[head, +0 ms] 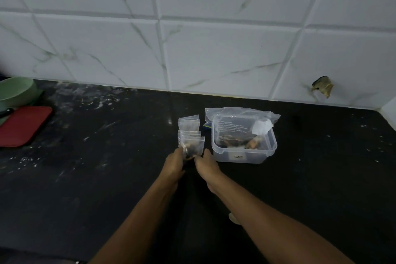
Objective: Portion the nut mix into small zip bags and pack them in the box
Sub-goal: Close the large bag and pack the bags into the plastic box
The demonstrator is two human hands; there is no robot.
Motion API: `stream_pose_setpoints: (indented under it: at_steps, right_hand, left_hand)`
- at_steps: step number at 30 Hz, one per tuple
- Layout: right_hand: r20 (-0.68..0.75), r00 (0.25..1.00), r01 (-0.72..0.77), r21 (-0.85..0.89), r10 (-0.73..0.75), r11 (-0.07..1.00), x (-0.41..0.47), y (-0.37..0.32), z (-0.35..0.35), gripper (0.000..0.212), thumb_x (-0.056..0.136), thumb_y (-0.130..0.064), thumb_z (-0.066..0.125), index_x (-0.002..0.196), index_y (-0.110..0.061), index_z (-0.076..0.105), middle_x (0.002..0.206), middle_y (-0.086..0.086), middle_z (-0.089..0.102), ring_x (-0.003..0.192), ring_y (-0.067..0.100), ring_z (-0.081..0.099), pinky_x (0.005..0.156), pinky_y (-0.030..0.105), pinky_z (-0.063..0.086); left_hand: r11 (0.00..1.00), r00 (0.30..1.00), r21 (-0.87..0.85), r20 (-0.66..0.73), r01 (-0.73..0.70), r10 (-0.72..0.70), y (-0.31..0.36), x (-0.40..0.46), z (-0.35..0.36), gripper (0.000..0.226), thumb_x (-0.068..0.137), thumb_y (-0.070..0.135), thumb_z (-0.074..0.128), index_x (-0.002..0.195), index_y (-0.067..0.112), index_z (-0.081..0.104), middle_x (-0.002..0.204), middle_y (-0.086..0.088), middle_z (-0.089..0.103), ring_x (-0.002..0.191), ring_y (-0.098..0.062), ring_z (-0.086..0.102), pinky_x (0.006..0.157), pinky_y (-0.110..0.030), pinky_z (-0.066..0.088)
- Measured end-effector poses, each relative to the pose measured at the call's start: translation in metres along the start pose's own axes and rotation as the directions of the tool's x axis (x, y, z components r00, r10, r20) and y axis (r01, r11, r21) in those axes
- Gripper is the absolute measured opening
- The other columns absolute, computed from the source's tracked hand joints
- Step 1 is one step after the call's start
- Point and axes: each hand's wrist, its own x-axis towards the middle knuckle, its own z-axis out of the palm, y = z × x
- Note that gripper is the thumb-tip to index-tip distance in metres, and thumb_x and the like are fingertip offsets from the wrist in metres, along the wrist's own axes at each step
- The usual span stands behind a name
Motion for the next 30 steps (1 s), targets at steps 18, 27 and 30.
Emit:
stream_pose_setpoints:
  at_steps: [18, 27, 30]
  right_hand:
    - [0.099, 0.978, 0.163, 0.178, -0.183, 0.97, -0.043, -0.02, -0.017, 0.021, 0.092, -0.036, 0.059, 0.108, -0.024, 0.064, 0.103, -0.001, 0.068, 0.098, 0.011, 0.064, 0.089, 0.032, 0.052]
    - [-0.144, 0.972, 0.188, -0.01, -0.187, 0.982, -0.043, -0.077, -0.129, 0.013, 0.092, -0.025, 0.057, 0.099, -0.016, 0.063, 0.09, 0.007, 0.07, 0.085, 0.022, 0.07, 0.077, 0.039, 0.06]
    - [-0.215, 0.974, 0.055, -0.049, -0.065, 0.997, -0.024, -0.076, -0.153, 0.013, 0.092, -0.015, 0.054, 0.097, -0.011, 0.066, 0.081, 0.012, 0.072, 0.076, 0.025, 0.073, 0.074, 0.043, 0.061]
  left_hand:
    - [0.952, 0.948, 0.024, 0.096, -0.306, 0.303, -0.002, -0.037, 0.002, 0.045, 0.106, 0.037, 0.027, 0.109, 0.024, 0.07, 0.105, -0.001, 0.074, 0.102, -0.01, 0.069, 0.094, -0.037, 0.053]
    - [0.794, 0.786, 0.163, 0.35, -0.586, 0.509, 0.045, -0.034, 0.077, 0.043, 0.105, 0.048, 0.022, 0.123, 0.036, 0.06, 0.118, 0.011, 0.065, 0.109, 0.006, 0.058, 0.097, -0.025, 0.047]
    - [0.809, 0.785, 0.167, 0.414, -0.564, 0.461, 0.055, -0.029, 0.104, 0.05, 0.106, 0.045, 0.02, 0.115, 0.023, 0.064, 0.111, 0.0, 0.068, 0.106, -0.01, 0.063, 0.098, -0.035, 0.05]
